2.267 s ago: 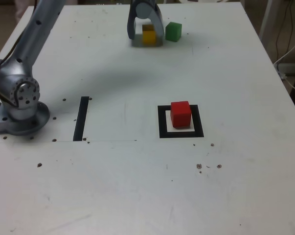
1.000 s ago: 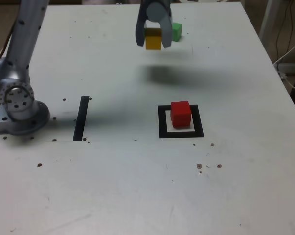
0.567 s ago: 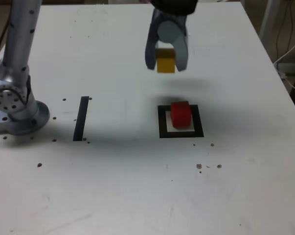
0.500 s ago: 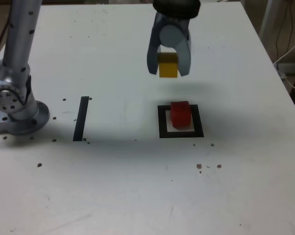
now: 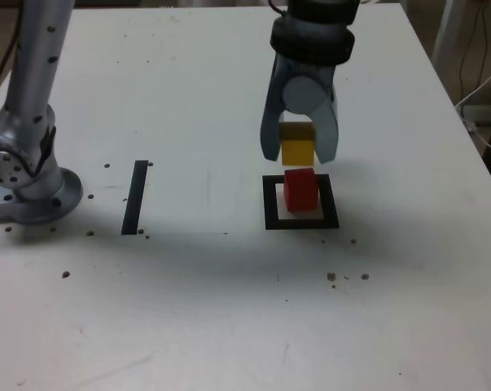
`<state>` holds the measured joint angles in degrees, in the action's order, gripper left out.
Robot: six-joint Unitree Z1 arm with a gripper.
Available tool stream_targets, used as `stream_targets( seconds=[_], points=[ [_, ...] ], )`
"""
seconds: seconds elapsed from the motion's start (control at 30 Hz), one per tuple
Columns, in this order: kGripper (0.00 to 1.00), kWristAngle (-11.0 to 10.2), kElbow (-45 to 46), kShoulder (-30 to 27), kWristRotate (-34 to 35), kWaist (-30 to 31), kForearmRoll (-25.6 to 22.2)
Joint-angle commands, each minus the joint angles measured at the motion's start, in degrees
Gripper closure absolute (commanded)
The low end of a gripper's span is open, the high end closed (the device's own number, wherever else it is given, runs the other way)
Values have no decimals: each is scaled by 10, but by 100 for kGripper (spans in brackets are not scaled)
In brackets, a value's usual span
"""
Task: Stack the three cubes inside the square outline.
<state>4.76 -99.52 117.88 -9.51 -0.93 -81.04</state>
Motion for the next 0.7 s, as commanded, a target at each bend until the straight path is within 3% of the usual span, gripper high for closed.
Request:
stream_targets(
  seconds=[0.0, 0.6, 0.67],
  points=[
    [72, 5, 3, 9, 1, 3, 7],
    [72, 12, 23, 30, 3, 6, 37],
    [66, 11, 25, 31, 1, 6, 41]
  ],
)
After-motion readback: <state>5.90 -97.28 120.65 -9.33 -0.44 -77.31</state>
